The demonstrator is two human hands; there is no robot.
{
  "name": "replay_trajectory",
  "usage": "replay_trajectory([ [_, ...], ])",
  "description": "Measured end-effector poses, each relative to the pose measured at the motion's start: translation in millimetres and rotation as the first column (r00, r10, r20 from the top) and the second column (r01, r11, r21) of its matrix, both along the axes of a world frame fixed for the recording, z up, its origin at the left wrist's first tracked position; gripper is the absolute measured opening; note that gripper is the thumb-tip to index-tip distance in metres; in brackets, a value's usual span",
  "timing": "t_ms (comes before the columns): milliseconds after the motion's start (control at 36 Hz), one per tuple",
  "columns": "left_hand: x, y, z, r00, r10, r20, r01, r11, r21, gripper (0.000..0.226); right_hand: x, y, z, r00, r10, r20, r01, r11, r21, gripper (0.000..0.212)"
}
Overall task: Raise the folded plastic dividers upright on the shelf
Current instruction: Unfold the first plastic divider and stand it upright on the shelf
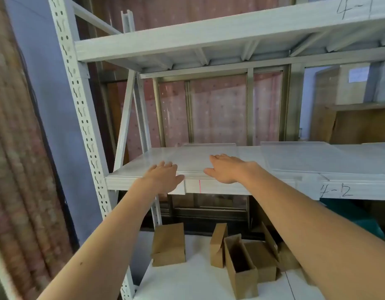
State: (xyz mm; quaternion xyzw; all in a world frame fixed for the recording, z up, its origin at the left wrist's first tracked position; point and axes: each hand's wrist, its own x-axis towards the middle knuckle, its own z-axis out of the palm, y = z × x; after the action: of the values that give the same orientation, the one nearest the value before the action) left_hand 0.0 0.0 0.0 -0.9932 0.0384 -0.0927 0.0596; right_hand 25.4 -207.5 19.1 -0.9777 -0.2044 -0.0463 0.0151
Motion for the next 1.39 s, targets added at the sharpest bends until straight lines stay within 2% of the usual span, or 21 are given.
replay_trajectory([
  [222, 22.5, 23.2, -18.8, 0.993, 0.022, -0.113, -0.023, 1.0, -0.005, 0.058, 14.2, 11.6, -22.5, 1.0, 0.004, 0.008, -0.004, 0.999, -0.054, 0.065],
  [361, 49.2, 34.1, -17.6, 0.978, -0.075, -0.193, 0.039, 0.982, -0.183, 0.056, 33.4, 19.7, -21.8, 0.999, -0.028, 0.019, 0.029, 1.0, -0.011, 0.065],
  [472, 54.7, 39.5, -20.3, 0.976, -0.171, -0.135, 0.132, 0.957, -0.257, 0.049, 46.9, 27.3, -24.8, 0.999, -0.045, -0.026, 0.045, 0.999, 0.002, 0.064],
  [556, 57.3, 49.6, -19.3, 0.967, -0.237, -0.09, 0.198, 0.929, -0.313, 0.046, 55.2, 31.9, -27.6, 0.999, -0.043, -0.027, 0.045, 0.996, 0.08, 0.06],
  [750, 75.1, 72.8, -23.5, 0.933, -0.358, 0.039, 0.31, 0.744, -0.592, 0.039, 64.5, 45.3, -57.9, 0.992, -0.115, 0.051, 0.102, 0.972, 0.213, 0.056],
  [833, 91.2, 81.2, -29.2, 0.911, -0.41, 0.05, 0.315, 0.612, -0.726, 0.041, 69.0, 50.1, -63.9, 0.974, -0.17, 0.149, 0.139, 0.971, 0.193, 0.052],
  [917, 99.5, 83.8, -23.7, 0.857, -0.511, -0.071, 0.274, 0.568, -0.776, 0.046, 74.9, 49.1, -64.7, 0.972, -0.181, 0.151, 0.15, 0.97, 0.193, 0.049],
  [1056, 109.9, 88.2, -8.3, 0.675, -0.669, -0.312, 0.203, 0.575, -0.792, 0.034, 82.5, 48.3, -71.0, 0.962, -0.193, 0.192, 0.159, 0.97, 0.183, 0.047],
  [1222, 117.9, 94.6, -3.9, 0.59, -0.712, -0.381, 0.158, 0.565, -0.81, 0.035, 79.7, 48.8, -67.1, 0.967, -0.203, 0.154, 0.174, 0.968, 0.181, 0.049],
  [1389, 119.7, 95.9, -4.9, 0.572, -0.72, -0.394, 0.155, 0.567, -0.809, 0.034, 80.1, 48.8, -69.4, 0.964, -0.212, 0.161, 0.185, 0.968, 0.172, 0.049],
])
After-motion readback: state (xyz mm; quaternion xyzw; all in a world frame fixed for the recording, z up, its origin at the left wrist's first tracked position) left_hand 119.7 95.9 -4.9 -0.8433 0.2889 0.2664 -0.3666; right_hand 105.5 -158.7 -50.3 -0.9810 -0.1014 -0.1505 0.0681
